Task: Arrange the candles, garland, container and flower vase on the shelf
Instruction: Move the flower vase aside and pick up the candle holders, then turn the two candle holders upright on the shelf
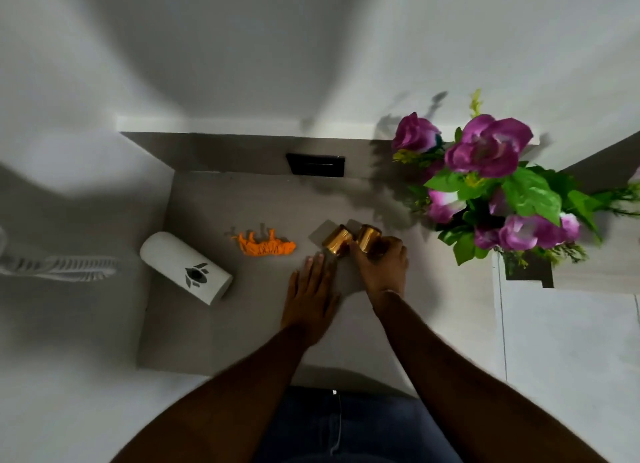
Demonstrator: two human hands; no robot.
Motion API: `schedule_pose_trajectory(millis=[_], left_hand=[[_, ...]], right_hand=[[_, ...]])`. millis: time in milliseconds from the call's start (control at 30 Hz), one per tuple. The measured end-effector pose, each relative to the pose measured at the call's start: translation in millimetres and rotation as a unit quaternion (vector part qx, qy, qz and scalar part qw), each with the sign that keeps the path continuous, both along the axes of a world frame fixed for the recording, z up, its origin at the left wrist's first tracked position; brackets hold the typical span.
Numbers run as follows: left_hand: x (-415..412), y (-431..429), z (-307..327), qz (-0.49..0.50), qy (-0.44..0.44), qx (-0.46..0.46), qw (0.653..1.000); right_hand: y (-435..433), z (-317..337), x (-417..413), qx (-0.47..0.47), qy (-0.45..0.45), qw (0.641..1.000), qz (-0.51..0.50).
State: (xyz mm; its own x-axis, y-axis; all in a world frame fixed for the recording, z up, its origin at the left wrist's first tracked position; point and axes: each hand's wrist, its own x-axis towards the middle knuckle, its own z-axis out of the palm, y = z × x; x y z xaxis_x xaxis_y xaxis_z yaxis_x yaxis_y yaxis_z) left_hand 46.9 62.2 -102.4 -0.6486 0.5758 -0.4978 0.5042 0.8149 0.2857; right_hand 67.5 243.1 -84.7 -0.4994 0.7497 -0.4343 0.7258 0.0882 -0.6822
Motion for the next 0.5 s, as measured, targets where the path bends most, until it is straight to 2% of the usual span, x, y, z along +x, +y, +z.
schedule_pose_trajectory(millis=[200,333,433,500], left_hand=[[-7,-2,5,-0.024,-0.021,-0.003,0.999],[-12,-7,11,-0.036,-0.022,0.003,0.999],[-16,-11,14,-0.046,-0.020,0.001,0.999],[-17,-12,15,-0.053,-0.020,0.002,0.998]], right_hand=[[8,5,-11,-0.012,0.030,0.999,-0.029],[11,19,-4,0.058,0.004,0.997,0.057],[11,24,1,0.149,-0.012,0.977,0.154],[11,26,3,0.167,-0.023,0.961,0.217]])
